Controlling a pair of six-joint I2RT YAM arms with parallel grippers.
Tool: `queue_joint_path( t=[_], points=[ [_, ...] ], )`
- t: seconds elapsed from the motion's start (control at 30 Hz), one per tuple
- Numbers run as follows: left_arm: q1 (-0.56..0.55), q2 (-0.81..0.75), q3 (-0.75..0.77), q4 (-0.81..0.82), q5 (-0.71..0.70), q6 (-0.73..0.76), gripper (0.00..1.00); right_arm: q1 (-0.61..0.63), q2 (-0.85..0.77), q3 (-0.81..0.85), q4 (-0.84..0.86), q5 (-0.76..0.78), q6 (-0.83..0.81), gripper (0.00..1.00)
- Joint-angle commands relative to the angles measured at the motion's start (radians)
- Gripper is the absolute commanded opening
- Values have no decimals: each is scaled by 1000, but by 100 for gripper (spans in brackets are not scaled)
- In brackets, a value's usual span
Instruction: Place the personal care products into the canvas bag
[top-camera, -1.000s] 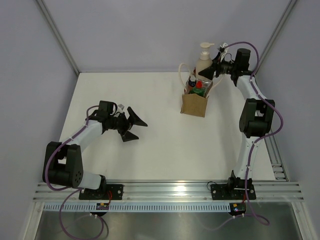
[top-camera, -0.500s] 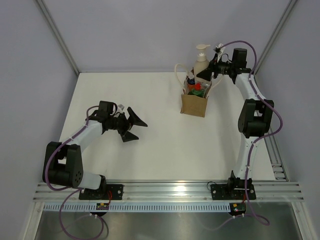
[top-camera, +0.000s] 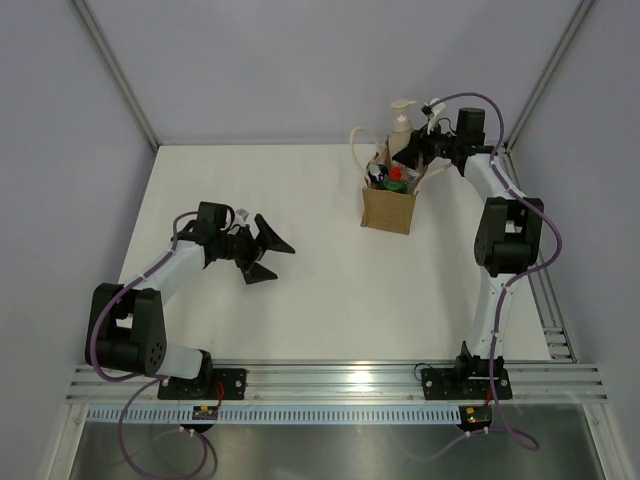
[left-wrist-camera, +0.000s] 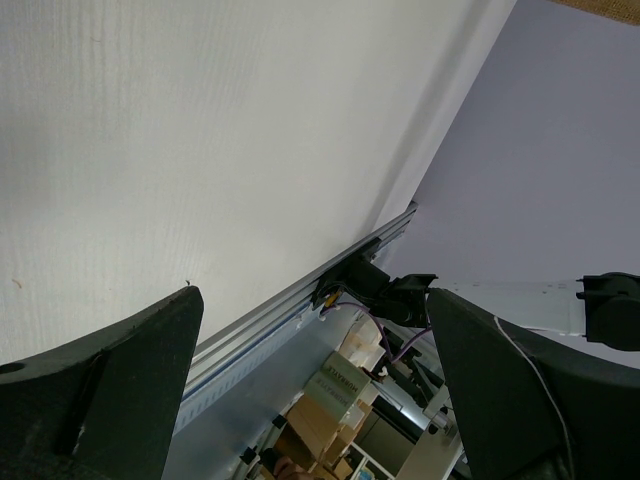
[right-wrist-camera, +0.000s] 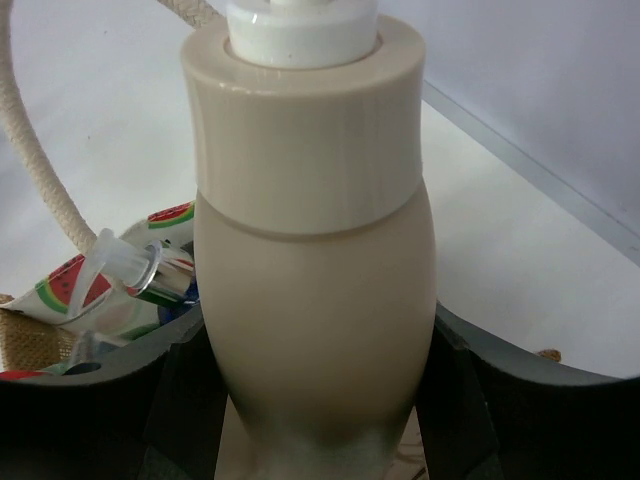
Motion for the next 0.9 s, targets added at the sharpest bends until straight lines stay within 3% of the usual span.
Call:
queue_joint_path(
  t=[0.0, 0.17, 0.2, 0.33, 0.5, 0.63, 0.87],
  points=[
    [-2, -9, -4, 38, 38, 17, 99, 15, -96, -55, 123, 41, 39, 4],
    [-2, -5, -10, 43, 40, 22, 99, 13, -108, -112, 141, 41, 27, 26],
    [-2, -5, -10, 41, 40, 22, 99, 13, -111, -127, 155, 35, 30, 40],
    [-3, -8, -13, 46, 39, 20, 99, 15, -116, -137, 172, 23, 42, 64],
    [-2, -14, -16, 41, 40, 23, 99, 13, -134, -136, 216, 15, 56, 82],
    [-2, -15, -19, 38, 42, 26, 99, 15, -163, -118, 226, 10, 65, 94],
    [-3, -23, -20, 40, 43, 26, 99, 15, -186, -89, 201, -11, 57, 92]
  ],
)
